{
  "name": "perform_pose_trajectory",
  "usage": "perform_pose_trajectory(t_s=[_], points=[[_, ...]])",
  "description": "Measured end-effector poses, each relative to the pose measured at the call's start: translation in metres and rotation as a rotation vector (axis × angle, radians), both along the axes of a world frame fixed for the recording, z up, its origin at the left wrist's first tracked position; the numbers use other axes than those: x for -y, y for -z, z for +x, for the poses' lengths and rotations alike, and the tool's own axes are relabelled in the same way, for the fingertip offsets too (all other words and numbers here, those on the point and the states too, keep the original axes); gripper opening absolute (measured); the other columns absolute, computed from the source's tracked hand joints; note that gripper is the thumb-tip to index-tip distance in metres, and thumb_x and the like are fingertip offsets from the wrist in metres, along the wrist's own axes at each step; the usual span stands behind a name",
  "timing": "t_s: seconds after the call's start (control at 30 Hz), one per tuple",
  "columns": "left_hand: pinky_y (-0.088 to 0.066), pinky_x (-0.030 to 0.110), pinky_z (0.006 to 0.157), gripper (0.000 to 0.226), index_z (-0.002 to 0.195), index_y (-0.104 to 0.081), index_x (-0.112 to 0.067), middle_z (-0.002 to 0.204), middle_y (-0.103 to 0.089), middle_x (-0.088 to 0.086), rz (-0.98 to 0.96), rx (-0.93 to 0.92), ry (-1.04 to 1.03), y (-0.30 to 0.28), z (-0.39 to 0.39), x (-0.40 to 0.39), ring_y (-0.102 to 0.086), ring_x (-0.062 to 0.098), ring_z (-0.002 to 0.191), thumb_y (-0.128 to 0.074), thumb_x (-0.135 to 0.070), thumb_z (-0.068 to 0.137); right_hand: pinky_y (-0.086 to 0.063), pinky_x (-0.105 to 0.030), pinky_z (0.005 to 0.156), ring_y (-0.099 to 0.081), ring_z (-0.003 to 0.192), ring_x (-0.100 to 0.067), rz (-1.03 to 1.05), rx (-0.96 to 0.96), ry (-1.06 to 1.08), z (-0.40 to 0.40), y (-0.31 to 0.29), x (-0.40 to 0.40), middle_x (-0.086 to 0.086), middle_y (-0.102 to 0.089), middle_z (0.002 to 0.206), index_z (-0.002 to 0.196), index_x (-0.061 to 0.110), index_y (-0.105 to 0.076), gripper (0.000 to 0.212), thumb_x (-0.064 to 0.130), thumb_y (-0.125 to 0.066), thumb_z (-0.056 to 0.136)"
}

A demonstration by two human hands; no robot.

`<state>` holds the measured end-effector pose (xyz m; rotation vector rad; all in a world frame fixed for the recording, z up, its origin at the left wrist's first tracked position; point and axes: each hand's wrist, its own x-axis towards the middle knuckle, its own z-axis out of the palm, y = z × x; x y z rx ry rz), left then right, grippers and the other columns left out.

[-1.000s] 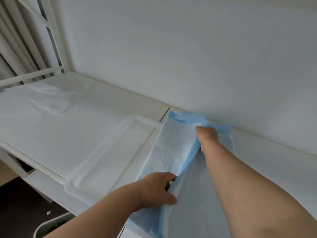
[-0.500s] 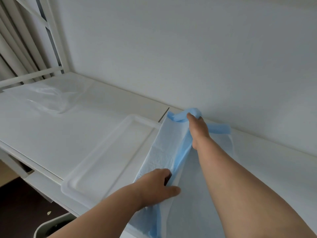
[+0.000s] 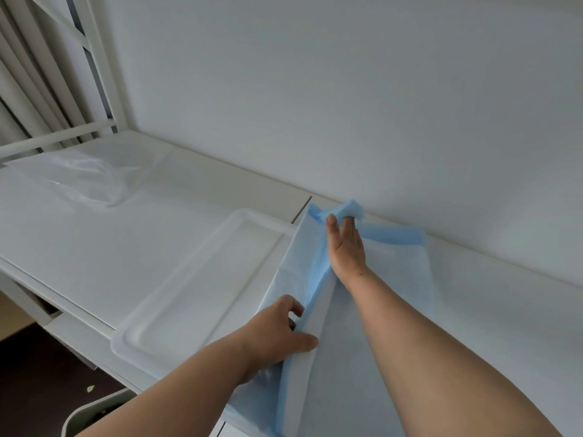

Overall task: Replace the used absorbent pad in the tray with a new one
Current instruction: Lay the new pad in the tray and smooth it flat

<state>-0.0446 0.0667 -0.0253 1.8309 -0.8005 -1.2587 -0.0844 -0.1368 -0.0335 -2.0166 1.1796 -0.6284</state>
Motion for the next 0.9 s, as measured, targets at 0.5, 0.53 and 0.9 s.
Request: perform_pose_trajectory(t_s=[0.5, 0.53, 0.9], points=[[-0.042, 0.026, 0.06, 0.011, 0.084, -0.058, -0.018, 0.07, -0.053, 0.003, -0.007, -0.033, -0.066, -0.001, -0.009, 0.005, -0.046, 0.017, 0.061, -0.061, -0.027, 0.088, -0.001, -0.048, 0.12, -0.002, 0.15, -0.021, 0.035, -0.249, 0.011, 0.002, 0.009, -0.026, 0.001, -0.008, 0.163, 0.154, 0.024, -0.016, 0.069, 0.06, -0.008, 0.097], [-0.042, 0.026, 0.059, 0.009, 0.083, -0.059, -0.017, 0.069, -0.054, 0.003, -0.004, -0.021, -0.08, -0.001, -0.009, 0.005, -0.047, 0.016, 0.06, -0.061, -0.024, 0.088, -0.001, -0.048, 0.12, -0.001, 0.15, -0.021, 0.017, -0.278, -0.008, 0.002, 0.01, -0.03, 0.001, -0.006, 0.164, 0.154, 0.024, -0.016, 0.068, 0.06, -0.008, 0.097], [-0.04, 0.031, 0.062, 0.015, 0.095, -0.054, -0.018, 0.088, -0.058, 0.006, 0.029, 0.16, -0.351, -0.001, 0.004, 0.0, -0.048, 0.019, 0.072, -0.043, -0.028, 0.092, -0.006, -0.041, 0.122, -0.007, 0.15, -0.017, -0.005, -0.231, -0.061, -0.01, 0.028, -0.046, -0.001, -0.015, 0.163, 0.154, 0.019, -0.021, 0.091, 0.073, 0.0, 0.084]])
